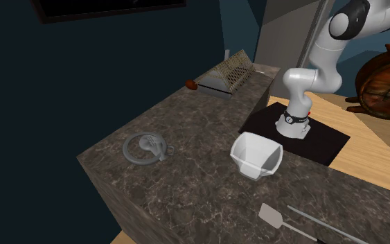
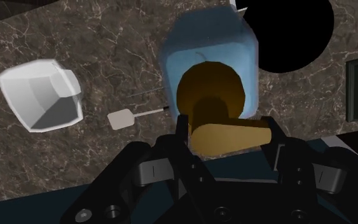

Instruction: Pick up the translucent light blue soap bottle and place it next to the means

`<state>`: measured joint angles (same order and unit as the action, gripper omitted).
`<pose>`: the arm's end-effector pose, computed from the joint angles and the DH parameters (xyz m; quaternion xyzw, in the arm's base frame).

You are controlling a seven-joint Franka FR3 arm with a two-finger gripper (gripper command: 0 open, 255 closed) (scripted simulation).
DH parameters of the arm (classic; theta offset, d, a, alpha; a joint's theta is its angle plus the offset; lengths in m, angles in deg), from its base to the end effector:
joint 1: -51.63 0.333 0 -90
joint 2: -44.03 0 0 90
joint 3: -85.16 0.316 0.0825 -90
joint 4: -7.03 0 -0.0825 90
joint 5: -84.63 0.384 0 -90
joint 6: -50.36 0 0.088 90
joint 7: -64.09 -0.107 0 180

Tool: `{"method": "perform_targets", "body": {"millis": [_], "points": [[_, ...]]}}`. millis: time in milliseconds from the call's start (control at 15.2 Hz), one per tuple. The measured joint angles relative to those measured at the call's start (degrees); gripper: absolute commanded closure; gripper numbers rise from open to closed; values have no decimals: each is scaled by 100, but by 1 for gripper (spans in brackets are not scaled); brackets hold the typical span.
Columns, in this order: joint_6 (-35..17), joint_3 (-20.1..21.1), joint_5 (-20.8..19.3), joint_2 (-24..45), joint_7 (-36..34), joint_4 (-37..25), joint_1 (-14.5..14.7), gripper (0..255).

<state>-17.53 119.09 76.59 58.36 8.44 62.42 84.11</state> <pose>0.2988 0.4764 0.7375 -0.9982 -0.0596 0.0025 0.0046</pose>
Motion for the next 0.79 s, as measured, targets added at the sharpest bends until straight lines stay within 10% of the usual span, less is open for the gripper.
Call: {"method": "perform_targets", "body": {"millis": [792], "points": [[-1343,-117,558,-881,268,2098,-496,255]]}}
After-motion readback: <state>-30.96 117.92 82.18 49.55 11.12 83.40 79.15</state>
